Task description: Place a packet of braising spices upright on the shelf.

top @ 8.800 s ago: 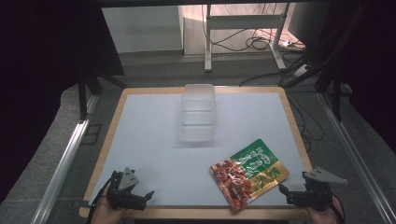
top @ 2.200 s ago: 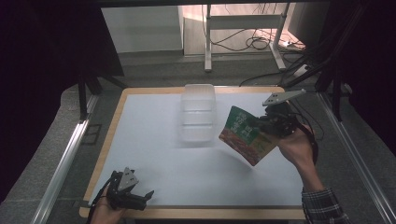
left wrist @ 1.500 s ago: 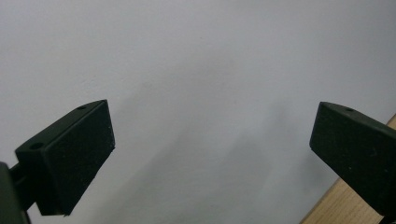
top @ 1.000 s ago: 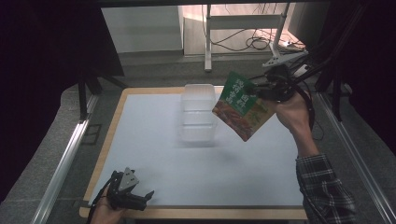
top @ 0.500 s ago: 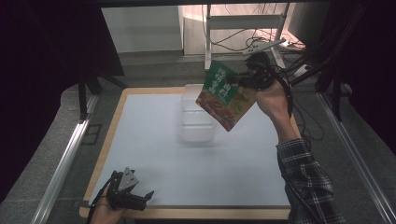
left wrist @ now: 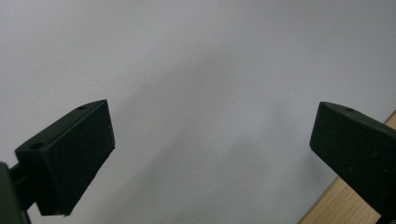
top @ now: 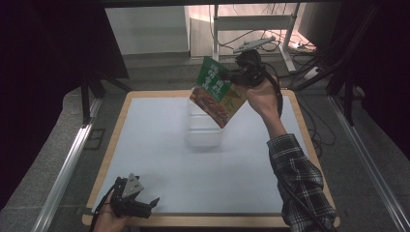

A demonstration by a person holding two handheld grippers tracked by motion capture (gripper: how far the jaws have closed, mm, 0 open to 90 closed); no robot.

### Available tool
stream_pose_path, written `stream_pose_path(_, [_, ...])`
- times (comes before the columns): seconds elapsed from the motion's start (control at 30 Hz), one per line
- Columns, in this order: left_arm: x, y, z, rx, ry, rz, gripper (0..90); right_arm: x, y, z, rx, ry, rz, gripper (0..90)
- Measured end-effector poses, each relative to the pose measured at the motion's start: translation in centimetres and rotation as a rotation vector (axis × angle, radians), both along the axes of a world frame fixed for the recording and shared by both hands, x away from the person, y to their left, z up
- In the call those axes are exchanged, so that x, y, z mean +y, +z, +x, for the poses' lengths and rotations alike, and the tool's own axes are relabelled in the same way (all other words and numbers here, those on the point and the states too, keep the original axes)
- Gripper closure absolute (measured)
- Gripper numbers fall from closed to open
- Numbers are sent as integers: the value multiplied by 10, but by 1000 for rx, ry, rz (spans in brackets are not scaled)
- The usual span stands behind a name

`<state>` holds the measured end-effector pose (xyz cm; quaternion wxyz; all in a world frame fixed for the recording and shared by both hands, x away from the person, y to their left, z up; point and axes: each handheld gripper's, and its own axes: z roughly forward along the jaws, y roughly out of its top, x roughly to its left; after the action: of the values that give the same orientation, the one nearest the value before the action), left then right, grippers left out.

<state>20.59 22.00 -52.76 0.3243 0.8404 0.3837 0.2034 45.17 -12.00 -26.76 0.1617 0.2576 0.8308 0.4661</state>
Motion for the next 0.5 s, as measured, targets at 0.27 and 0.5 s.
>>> stream_pose_path(0.27, [0, 0, 0, 0, 0, -4, 0, 14, -18, 10, 23, 23, -39, 889])
stream_pose_path(0.5, [0, 0, 0, 0, -1, -5, 0, 27, -32, 14, 63, 60, -98, 888])
